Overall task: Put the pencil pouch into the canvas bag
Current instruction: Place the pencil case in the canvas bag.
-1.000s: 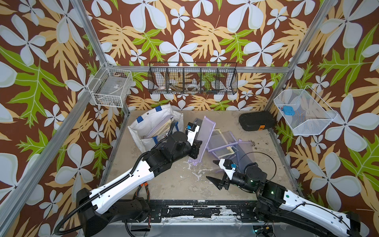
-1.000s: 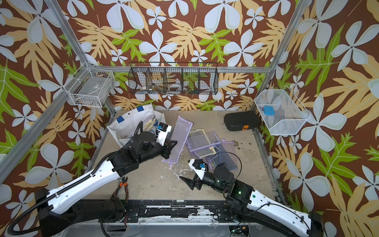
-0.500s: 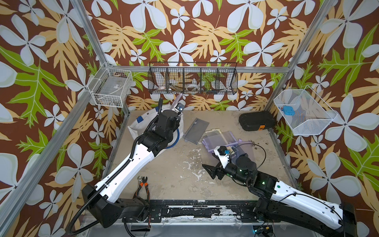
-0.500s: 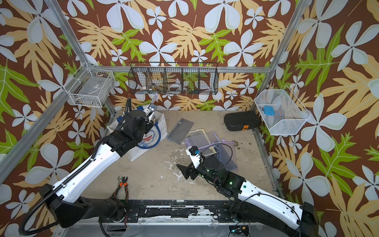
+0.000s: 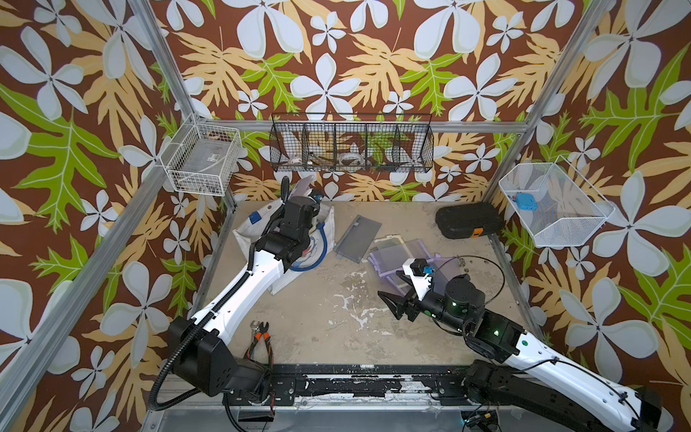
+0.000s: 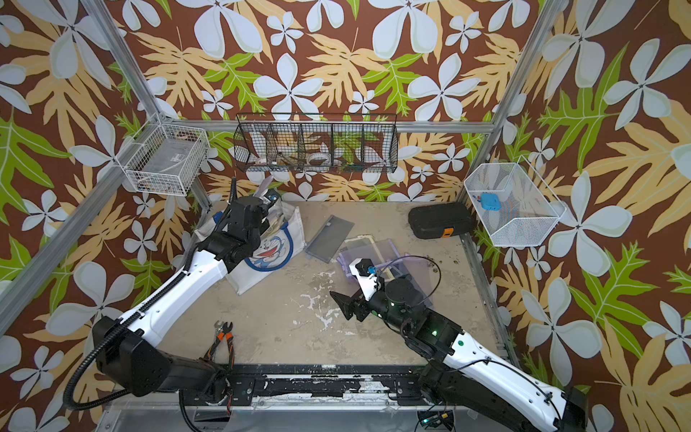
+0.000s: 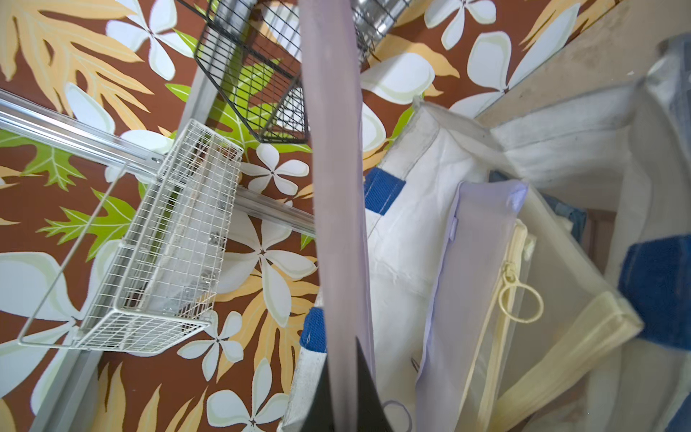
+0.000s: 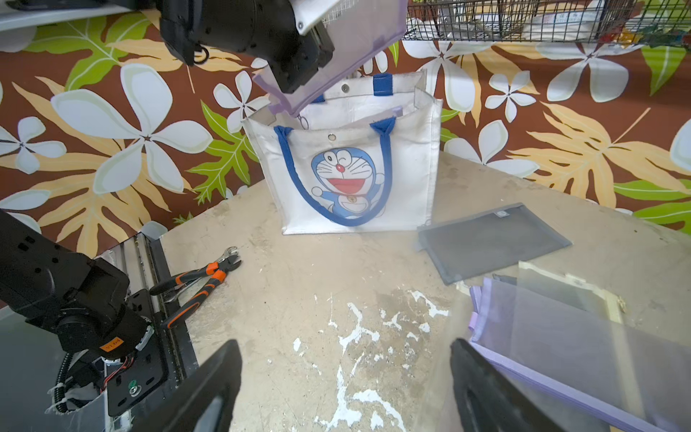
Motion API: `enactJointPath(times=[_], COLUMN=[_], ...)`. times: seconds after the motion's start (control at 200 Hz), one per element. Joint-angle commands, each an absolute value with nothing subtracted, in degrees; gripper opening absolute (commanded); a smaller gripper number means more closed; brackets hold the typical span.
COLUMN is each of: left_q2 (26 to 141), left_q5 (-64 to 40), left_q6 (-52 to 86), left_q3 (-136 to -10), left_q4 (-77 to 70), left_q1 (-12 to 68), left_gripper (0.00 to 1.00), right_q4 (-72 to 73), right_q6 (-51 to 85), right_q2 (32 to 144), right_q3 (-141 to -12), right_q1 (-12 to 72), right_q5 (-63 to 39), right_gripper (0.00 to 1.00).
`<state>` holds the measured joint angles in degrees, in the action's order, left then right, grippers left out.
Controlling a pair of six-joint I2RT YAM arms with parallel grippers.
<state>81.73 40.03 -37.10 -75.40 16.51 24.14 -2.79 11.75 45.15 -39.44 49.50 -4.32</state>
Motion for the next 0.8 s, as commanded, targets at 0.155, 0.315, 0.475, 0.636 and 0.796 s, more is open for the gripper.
enactJointPath(times=[0.155, 0.315, 0.475, 0.636, 0.796], left_q2=[80.2, 80.9, 81.7, 82.6, 81.5], left_q5=[29.8, 26.2, 27.0, 29.6, 27.9], left_q6=[-34.4, -34.5, -33.3, -31.6, -28.5], left_q3=[-70.3, -67.8, -65.3, -65.1, -68.5], left_q4=[14.2, 13.3, 12.4, 10.5, 13.2], left_q1=[23.2, 21.5, 20.7, 20.7, 20.6], left_gripper=[0.0, 0.0, 0.0, 0.31, 0.68], right_q4=[-1.6, -1.8, -3.0, -2.1, -1.5], right_q6=[13.2, 12.8, 11.5, 11.8, 12.2], right_q2=[45.2, 44.0, 44.7, 45.9, 46.3], right_q3=[-39.7, -40.2, -40.8, -40.7, -40.7], right_q1=[49.4, 49.5, 49.5, 49.4, 49.4], right_q5=[-9.5, -11.2, -10.1, -9.8, -9.6], right_gripper=[0.87, 0.87, 0.87, 0.87, 0.87])
